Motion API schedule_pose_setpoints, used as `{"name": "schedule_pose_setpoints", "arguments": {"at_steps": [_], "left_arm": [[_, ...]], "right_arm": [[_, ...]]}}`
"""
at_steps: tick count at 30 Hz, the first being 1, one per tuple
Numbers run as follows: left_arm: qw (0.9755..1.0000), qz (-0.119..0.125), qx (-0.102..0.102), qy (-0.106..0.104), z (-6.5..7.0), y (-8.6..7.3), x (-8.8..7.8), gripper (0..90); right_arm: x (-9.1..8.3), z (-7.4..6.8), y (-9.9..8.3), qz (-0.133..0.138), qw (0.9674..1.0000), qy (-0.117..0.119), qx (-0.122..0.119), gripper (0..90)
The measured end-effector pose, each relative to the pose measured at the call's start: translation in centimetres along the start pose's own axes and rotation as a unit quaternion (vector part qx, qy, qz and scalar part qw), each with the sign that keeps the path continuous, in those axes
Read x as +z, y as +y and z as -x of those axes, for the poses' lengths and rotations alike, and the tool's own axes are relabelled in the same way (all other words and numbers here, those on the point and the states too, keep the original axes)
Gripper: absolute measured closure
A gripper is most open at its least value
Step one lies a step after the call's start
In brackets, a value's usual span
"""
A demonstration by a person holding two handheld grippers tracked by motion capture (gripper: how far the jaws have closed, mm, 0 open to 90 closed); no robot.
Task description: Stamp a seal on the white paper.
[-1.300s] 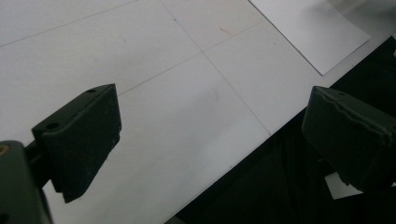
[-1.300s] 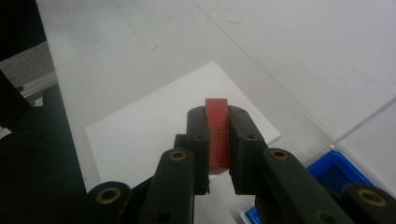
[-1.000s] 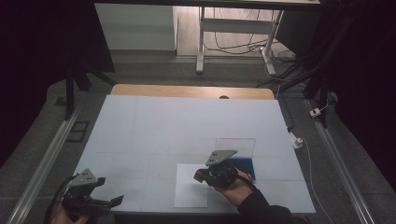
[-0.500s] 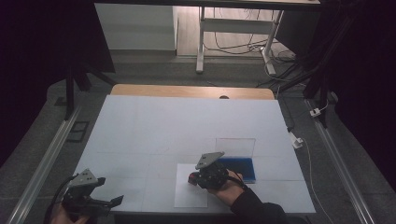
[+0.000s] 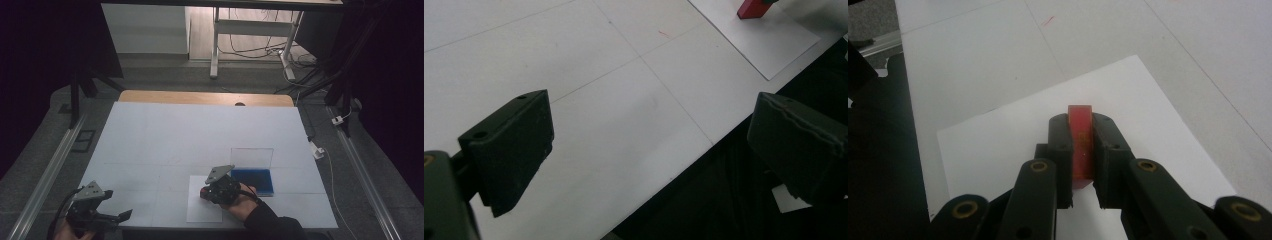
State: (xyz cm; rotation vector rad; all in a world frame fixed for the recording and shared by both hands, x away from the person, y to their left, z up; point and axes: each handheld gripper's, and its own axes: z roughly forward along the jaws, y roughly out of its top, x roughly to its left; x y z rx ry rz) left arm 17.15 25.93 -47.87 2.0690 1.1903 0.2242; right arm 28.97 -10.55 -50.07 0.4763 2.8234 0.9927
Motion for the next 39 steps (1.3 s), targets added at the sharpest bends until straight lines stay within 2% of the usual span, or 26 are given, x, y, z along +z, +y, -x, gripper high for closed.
{"name": "schedule_pose_setpoints", "arguments": {"at_steps": [6, 13, 20, 26, 34, 39], "left_arm": [[1.0, -0.002, 0.0, 0.0, 0.0, 0.0, 0.1, 5.2], [1.0, -0.003, 0.0, 0.0, 0.0, 0.1, 0.1, 5.2], [1.0, -0.004, 0.001, 0.0, 0.0, 0.2, 0.2, 5.3], [1.0, -0.006, 0.001, 0.0, 0.0, 0.2, 0.2, 5.3], [1.0, -0.006, 0.0, 0.0, 0.0, 0.2, 0.2, 5.3], [1.0, -0.005, 0.001, -0.001, 0.0, 0.2, 0.2, 5.2]], "right_arm": [[0.1, -0.2, 0.2, -0.009, 0.9999, -0.004, 0.003, 81.1], [0.2, -0.7, 0.3, -0.014, 0.9998, -0.015, -0.007, 81.2], [0.2, -1.3, 0.4, -0.022, 0.9987, -0.035, -0.029, 81.2], [0.2, -0.5, 0.2, -0.011, 0.9999, -0.012, -0.002, 81.3], [0.2, 0.4, 0.1, -0.006, 0.9995, 0.011, 0.03, 81.3], [0.2, -0.6, 0.3, -0.013, 0.9998, -0.014, -0.003, 81.2]]}}
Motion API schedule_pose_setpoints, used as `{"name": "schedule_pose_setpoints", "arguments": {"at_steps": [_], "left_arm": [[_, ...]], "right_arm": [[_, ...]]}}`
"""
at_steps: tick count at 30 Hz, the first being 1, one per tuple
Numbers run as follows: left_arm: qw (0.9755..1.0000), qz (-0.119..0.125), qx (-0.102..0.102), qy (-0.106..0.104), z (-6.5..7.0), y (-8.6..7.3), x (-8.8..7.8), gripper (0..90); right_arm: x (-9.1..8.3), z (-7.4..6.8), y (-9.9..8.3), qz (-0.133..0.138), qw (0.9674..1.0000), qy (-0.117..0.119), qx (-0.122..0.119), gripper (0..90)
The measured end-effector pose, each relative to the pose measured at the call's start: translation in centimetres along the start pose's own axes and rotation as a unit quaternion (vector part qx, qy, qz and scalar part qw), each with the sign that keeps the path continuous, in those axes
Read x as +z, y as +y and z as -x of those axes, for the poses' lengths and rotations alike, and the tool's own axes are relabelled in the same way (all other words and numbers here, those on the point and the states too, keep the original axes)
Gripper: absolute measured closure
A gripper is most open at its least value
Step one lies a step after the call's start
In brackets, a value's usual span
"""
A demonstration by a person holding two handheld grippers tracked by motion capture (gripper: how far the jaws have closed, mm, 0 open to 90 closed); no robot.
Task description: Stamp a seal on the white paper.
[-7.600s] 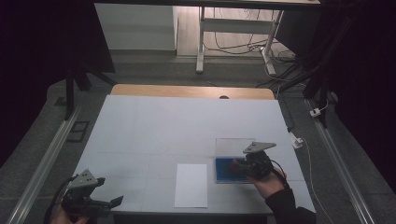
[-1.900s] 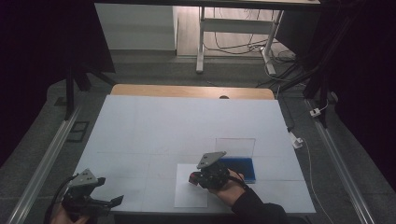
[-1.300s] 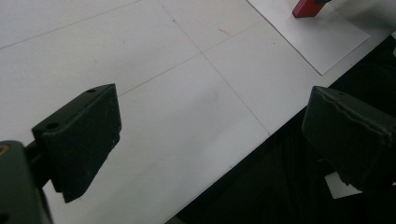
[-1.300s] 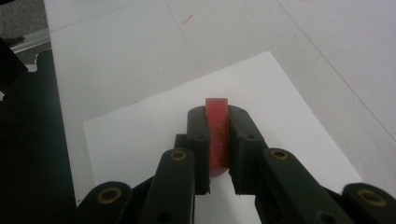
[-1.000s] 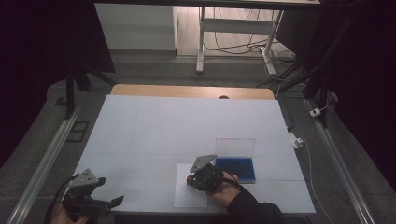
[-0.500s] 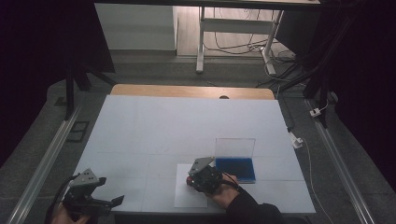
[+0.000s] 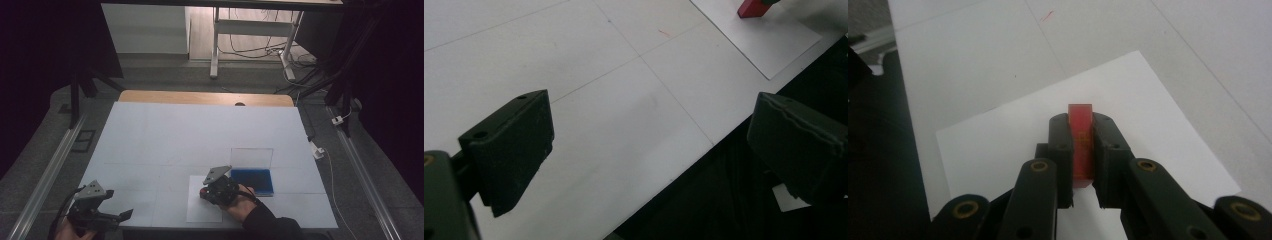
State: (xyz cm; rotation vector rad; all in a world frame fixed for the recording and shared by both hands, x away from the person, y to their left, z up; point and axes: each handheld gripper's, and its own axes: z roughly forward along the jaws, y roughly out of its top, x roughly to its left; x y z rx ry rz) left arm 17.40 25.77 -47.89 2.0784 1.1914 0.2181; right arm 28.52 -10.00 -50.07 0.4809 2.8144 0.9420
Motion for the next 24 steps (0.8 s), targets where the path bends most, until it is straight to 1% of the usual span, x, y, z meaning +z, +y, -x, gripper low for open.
{"name": "schedule_pose_setpoints", "arguments": {"at_steps": [1, 5, 8, 11, 12, 13, 17, 23, 24], "left_arm": [[1.0, 0.0, 0.0, 0.0, 0.0, 0.0, 0.0, 5.2], [1.0, 0.001, 0.002, 0.0, 0.01, -0.02, -0.04, 5.2], [1.0, 0.002, 0.001, -0.001, 0.0, -0.04, -0.06, 5.1], [1.0, 0.003, 0.0, -0.002, -0.01, -0.07, -0.09, 5.1], [1.0, 0.004, 0.001, -0.002, 0.0, -0.08, -0.11, 5.1], [1.0, 0.004, 0.0, -0.002, 0.0, -0.1, -0.12, 5.1], [1.0, 0.004, 0.0, -0.001, 0.01, -0.13, -0.15, 5.1], [1.0, 0.005, 0.0, -0.001, 0.01, -0.14, -0.16, 5.1], [1.0, 0.005, 0.0, -0.001, 0.01, -0.14, -0.17, 5.1]], "right_arm": [[0.02, -0.14, 0.01, 0.001, 1.0, -0.004, -0.001, 81.2], [-0.04, 0.08, -0.11, 0.004, 1.0, 0.003, 0.001, 81.0], [-0.07, 0.1, -0.12, 0.003, 1.0, 0.0, 0.002, 80.9], [-0.08, 0.26, -0.13, 0.007, 0.9999, 0.008, 0.005, 80.7], [-0.09, 0.28, -0.12, 0.006, 0.9999, 0.009, 0.011, 80.8], [-0.13, 0.35, -0.11, 0.005, 0.9999, 0.01, 0.012, 80.7], [-0.14, 0.47, -0.09, 0.005, 0.9999, 0.01, 0.01, 80.6], [-0.28, 0.62, -0.17, 0.009, 0.9996, 0.014, 0.023, 80.3], [-0.38, 0.7, -0.18, 0.014, 0.9995, 0.012, 0.024, 80.3]]}}
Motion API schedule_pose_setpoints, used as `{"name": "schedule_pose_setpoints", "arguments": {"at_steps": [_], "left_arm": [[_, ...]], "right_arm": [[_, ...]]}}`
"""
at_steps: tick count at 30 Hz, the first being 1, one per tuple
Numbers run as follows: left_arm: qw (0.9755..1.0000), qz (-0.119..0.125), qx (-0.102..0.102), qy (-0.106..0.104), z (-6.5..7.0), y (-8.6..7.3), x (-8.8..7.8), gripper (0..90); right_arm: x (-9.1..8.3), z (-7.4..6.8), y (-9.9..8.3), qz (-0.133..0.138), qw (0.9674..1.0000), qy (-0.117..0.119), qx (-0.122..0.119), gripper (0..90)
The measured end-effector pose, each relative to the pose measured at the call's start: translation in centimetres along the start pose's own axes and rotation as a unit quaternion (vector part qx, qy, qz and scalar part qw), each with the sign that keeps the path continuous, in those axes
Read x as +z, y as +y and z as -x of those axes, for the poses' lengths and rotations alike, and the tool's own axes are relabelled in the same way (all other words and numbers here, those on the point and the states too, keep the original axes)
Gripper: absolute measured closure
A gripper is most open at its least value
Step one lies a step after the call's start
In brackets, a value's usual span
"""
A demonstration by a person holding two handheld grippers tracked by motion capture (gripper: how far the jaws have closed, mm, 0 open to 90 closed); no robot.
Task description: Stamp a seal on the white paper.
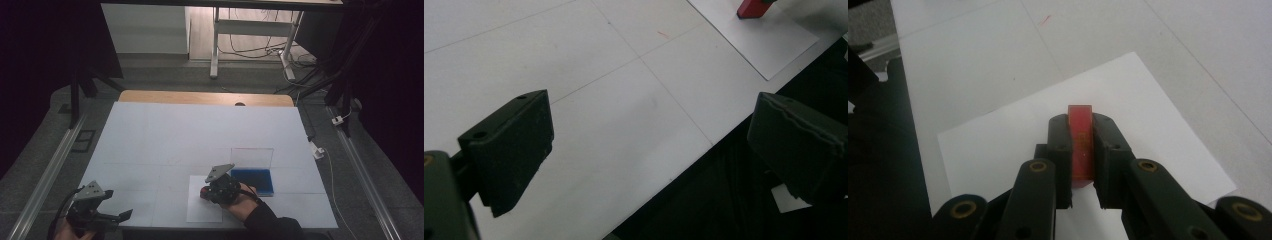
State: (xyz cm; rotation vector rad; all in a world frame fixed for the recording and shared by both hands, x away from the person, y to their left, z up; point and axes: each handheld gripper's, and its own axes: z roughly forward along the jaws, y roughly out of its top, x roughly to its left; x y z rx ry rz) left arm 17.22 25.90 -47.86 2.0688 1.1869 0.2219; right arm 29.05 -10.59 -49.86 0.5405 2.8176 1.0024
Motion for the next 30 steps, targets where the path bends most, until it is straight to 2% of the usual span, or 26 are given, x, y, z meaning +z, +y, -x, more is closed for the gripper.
{"name": "schedule_pose_setpoints", "arguments": {"at_steps": [6, 14, 18, 30], "left_arm": [[1.0, 0.001, 0.0, 0.0, 0.0, 0.0, 0.0, 5.1], [1.0, 0.001, 0.0, -0.001, 0.0, 0.0, -0.1, 5.0], [1.0, 0.003, 0.0, -0.003, 0.0, 0.0, -0.1, 4.8], [1.0, 0.005, -0.002, -0.005, -0.1, -0.1, -0.1, 4.7]], "right_arm": [[-0.7, 0.0, 0.2, 0.018, 0.9998, -0.001, 0.003, 80.3], [-1.4, 0.0, 0.3, 0.023, 0.9997, 0.004, -0.006, 80.3], [-1.9, 0.2, 0.3, 0.035, 0.9994, 0.007, 0.004, 80.3], [-3.2, 0.6, 0.1, 0.049, 0.9988, -0.003, 0.011, 80.3]]}}
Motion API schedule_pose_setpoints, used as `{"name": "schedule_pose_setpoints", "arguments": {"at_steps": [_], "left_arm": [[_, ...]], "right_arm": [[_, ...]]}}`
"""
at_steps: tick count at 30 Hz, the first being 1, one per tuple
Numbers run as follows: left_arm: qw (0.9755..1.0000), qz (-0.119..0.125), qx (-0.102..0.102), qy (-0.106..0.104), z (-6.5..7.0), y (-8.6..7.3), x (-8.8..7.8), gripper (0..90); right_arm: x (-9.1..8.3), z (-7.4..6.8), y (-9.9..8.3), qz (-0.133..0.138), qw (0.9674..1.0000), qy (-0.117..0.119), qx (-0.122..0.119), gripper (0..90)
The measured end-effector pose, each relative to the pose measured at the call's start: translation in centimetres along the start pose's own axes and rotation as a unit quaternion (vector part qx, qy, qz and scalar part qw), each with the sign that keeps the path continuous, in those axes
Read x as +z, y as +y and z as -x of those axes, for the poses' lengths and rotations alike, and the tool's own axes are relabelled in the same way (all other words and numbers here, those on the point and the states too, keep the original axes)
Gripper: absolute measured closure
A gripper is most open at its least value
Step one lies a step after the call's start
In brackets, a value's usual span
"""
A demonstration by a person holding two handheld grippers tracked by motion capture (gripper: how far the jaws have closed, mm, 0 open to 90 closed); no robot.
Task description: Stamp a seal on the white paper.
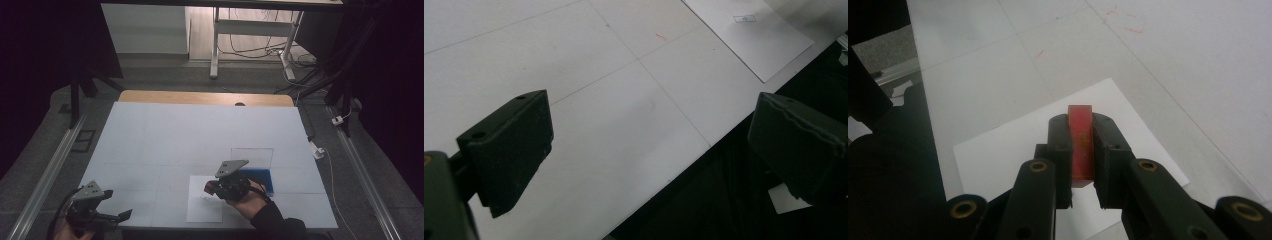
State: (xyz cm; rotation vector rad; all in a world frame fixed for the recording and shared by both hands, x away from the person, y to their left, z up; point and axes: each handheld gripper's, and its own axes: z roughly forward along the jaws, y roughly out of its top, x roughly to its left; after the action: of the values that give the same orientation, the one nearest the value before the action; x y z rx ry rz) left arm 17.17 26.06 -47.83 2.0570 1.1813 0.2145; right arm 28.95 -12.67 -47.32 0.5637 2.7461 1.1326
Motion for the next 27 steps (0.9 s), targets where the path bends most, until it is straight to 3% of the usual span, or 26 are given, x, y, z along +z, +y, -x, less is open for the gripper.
{"name": "schedule_pose_setpoints", "arguments": {"at_steps": [27], "left_arm": [[1.0, 0.003, -0.001, 0.0, 0.0, 0.0, -0.1, 4.3]], "right_arm": [[-3.6, 2.0, -1.5, 0.025, 0.9984, -0.044, 0.027, 80.3]]}}
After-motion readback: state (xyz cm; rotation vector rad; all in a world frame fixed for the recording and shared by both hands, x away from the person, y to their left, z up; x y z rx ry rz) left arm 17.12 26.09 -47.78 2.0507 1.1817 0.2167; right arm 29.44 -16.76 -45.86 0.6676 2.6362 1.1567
